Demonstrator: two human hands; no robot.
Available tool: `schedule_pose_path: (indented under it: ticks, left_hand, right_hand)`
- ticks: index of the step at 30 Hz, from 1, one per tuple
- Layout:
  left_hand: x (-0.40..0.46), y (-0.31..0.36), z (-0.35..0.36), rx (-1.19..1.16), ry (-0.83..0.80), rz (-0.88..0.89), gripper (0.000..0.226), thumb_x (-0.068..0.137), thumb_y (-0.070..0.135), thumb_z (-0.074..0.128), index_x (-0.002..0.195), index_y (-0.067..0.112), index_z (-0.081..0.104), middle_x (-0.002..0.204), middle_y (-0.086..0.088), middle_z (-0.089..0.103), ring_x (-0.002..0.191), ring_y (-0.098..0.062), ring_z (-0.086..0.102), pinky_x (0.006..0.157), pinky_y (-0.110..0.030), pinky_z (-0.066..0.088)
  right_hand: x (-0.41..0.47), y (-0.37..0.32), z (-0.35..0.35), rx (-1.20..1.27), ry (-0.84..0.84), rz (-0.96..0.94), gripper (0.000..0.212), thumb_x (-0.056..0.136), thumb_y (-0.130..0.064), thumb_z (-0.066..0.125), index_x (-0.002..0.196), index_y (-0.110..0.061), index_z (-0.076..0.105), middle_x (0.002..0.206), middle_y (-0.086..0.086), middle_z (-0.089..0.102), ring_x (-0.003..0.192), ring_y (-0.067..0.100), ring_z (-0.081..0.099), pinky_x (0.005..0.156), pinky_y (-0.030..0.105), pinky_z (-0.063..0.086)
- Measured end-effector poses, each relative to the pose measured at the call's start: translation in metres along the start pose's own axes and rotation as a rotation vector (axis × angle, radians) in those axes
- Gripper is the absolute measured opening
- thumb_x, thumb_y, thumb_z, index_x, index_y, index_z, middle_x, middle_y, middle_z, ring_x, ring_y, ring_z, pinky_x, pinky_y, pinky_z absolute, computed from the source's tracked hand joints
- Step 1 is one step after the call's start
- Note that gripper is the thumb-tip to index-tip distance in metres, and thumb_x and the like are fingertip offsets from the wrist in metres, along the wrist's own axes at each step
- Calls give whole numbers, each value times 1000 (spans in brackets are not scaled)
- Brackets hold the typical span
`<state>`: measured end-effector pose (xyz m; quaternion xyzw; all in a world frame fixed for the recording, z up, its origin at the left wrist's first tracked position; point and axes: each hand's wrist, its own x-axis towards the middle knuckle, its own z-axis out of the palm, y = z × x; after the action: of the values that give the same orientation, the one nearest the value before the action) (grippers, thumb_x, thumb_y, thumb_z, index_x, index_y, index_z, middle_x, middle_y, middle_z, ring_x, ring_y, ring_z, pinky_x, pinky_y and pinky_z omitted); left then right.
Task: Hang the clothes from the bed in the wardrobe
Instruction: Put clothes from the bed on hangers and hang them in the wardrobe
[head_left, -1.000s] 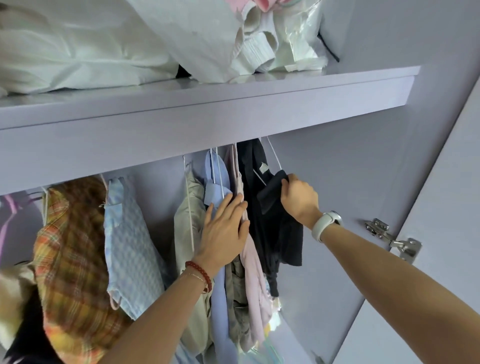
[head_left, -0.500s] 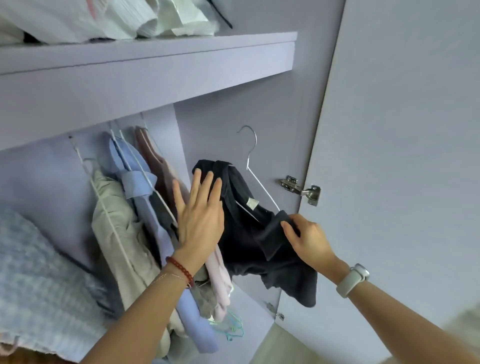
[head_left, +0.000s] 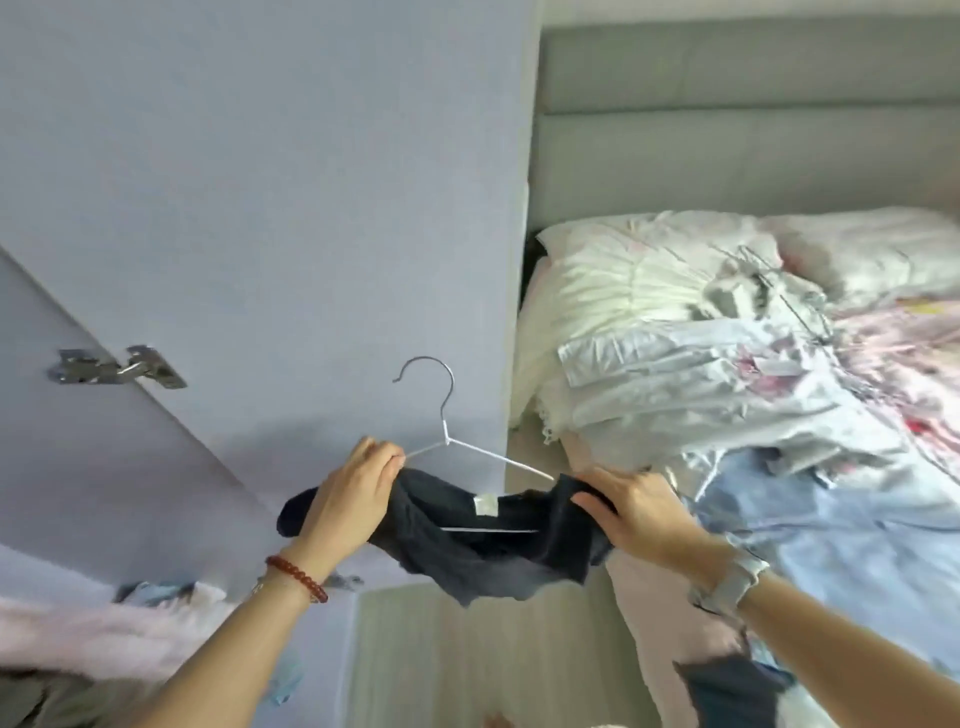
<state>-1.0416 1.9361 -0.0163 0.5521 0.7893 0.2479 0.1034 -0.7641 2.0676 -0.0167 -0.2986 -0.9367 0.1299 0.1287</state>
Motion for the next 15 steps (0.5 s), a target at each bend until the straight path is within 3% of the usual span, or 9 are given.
schedule_pose_path:
  ticks: [3, 7, 11, 15]
  left_hand:
    - [8, 52, 49, -160, -154, 138, 19, 97, 23, 37, 82, 22, 48, 83, 9, 45, 70, -17, 56, 69, -34, 43]
    - [28, 110, 92, -228, -273, 265, 21, 98, 20, 38, 83, 16, 51, 83, 8, 48, 74, -20, 56, 71, -36, 42]
    - [49, 149, 122, -282, -371, 382, 22, 96, 14, 43, 76, 22, 50, 79, 12, 49, 70, -2, 51, 63, -18, 32]
    - [55, 182, 156, -293, -529, 490, 20, 94, 13, 46, 76, 19, 52, 78, 10, 51, 73, -11, 52, 69, -24, 36]
  right_hand:
    - [-47, 45, -5, 2, 51, 253, 27, 86, -30, 50, 105, -16, 63, 99, 5, 59, 89, 25, 60, 67, 26, 41]
    - [-99, 64, 2, -18, 34, 520, 39, 90, -35, 49, 126, -19, 50, 118, 1, 53, 111, 21, 48, 94, 31, 36]
    - [-144, 56, 3, 13, 159, 735, 31, 93, -35, 46, 117, -17, 55, 105, 2, 56, 97, 20, 53, 81, 29, 42]
    - [-184, 34, 6, 8, 252, 964, 26, 96, -33, 40, 93, -13, 56, 87, 2, 56, 73, 24, 58, 60, 36, 46]
